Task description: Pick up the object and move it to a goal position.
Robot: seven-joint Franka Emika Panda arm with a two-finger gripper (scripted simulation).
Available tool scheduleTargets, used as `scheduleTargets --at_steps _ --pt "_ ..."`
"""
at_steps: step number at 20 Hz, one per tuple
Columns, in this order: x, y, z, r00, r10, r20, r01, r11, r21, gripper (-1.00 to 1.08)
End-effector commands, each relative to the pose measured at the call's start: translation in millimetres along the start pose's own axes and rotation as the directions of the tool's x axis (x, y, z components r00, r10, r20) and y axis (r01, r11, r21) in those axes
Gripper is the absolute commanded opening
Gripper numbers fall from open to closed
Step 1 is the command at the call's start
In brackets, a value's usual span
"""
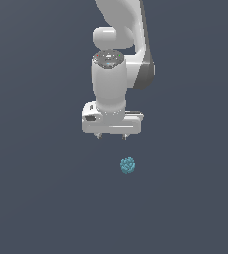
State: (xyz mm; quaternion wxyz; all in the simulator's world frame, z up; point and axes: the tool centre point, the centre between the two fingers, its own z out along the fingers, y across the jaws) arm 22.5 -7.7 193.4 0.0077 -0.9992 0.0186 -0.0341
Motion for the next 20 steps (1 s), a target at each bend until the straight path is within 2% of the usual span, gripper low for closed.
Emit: scheduleTargets --at_steps 1,20 --pt "0.0 0.0 0.0 1.0 0.0 0.0 0.0 1.0 0.0 1.0" --pt "6.1 -12.3 9.5 0.997 -0.075 0.02 0.075 0.997 -0.011 1.0"
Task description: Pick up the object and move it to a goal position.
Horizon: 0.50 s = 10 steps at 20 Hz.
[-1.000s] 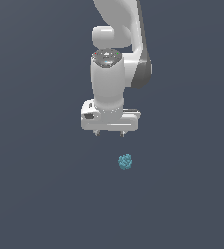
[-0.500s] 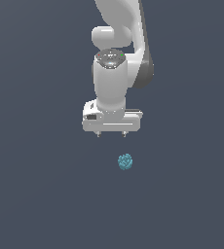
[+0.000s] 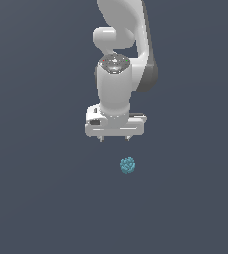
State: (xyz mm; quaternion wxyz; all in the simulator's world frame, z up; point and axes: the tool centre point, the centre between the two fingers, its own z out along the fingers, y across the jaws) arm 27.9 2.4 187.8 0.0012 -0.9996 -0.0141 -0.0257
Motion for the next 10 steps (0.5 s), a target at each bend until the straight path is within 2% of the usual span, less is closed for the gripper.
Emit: scheduleTargets --at_steps 1,10 --pt "3.2 -3.8 6.2 1.0 -0.017 0.004 0.017 1.0 -0.001 1.0" --pt "24.2 -30.0 49.8 0.99 -0.135 0.028 0.135 0.991 0.0 1.0"
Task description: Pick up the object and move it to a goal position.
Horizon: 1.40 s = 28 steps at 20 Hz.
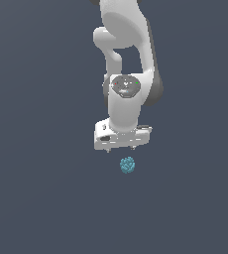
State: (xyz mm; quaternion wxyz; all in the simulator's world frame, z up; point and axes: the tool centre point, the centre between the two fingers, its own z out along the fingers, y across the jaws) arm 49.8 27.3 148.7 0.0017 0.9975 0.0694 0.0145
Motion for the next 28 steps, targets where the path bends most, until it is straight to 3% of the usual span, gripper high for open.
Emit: scheduleTargets --at_steps 1,11,20,28 --pt "7.4 -8.7 15.6 0.999 -0.04 0.008 0.04 0.999 0.001 1.0" --pt "22.9 -30.2 54.7 0.991 -0.135 0.026 0.135 0.991 0.008 1.0" --pt "23.1 -32.0 63.9 0.99 -0.141 0.028 0.14 0.99 0.009 1.0" --pt "21.2 -32.3 102.6 0.989 -0.143 0.028 0.142 0.99 0.009 1.0"
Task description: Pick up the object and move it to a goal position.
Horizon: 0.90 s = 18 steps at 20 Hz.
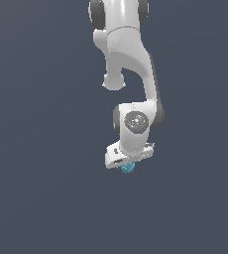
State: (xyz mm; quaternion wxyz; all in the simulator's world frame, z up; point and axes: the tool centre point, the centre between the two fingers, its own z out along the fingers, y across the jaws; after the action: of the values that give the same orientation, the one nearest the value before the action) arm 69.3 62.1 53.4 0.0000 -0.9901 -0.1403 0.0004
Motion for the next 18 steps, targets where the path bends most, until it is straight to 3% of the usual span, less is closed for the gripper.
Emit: scheduleTargets --at_steps 1,6,7,18 --pt "0.1 -0.2 9.6 1.0 -0.001 -0.001 0.001 1.0 0.0 1.0" --pt "1.6 0.1 12.4 1.0 -0.001 -0.001 0.001 1.0 0.0 1.0" --pt "1.6 0.1 12.4 1.0 -0.001 -0.001 0.001 1.0 0.0 -1.0" --pt "1.4 0.2 12.3 1.0 -0.001 -0.001 0.001 1.0 0.0 -1.0"
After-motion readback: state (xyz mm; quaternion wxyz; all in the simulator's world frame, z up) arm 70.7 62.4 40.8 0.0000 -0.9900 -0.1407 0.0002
